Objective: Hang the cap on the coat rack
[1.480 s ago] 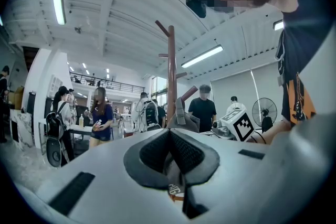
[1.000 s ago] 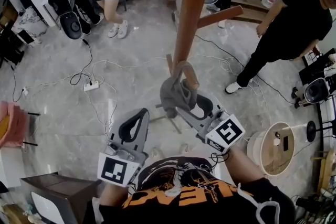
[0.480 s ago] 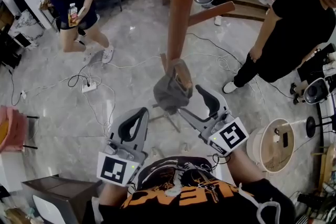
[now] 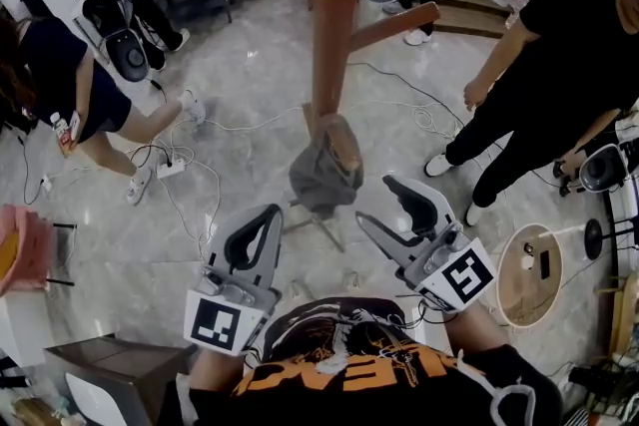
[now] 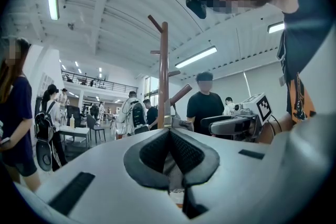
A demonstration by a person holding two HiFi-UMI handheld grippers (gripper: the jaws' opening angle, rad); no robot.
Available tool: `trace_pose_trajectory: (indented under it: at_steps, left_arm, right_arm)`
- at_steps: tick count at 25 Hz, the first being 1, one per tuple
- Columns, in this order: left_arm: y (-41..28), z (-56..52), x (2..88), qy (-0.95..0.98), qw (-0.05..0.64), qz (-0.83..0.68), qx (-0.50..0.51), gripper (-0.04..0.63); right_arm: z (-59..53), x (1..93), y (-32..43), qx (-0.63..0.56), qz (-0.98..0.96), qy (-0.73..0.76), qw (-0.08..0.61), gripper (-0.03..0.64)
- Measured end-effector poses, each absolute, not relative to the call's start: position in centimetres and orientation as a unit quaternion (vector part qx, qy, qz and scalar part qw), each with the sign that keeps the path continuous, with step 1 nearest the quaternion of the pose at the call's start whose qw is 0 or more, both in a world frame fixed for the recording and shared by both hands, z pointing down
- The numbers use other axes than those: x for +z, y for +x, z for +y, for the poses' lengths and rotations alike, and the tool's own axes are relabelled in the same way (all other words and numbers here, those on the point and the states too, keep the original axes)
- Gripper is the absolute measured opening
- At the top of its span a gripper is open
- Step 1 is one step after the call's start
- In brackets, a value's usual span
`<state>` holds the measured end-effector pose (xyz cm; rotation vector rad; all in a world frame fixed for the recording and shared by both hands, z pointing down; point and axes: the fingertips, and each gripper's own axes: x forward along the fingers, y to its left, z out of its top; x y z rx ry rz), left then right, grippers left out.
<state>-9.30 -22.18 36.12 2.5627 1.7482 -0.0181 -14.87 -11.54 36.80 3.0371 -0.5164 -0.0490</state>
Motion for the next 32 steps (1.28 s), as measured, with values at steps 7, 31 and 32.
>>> trace_pose_trajectory:
  at_steps: [7, 31, 32]
  left_arm:
    - [-9.3, -21.5, 35.7, 0.824, 0.016, 0.566, -0.012, 0.023]
    - [-10.1, -21.9, 34.9, 0.822, 0.016, 0.569, -0.016, 0.023]
    - [-10.2, -22.1, 35.0, 0.822, 0.016, 0.569, -0.016, 0.023]
  right_arm:
    - [-10.8, 34.8, -17.1, -0.032, -0.155, 0.987, 0.036, 0.111]
    - [-10.8, 35.4, -16.6, -0.035, -0.144, 0.989, 0.027, 0.014]
    - [-11.0, 35.5, -16.6, -0.036, -0.145, 0.988, 0.027, 0.014]
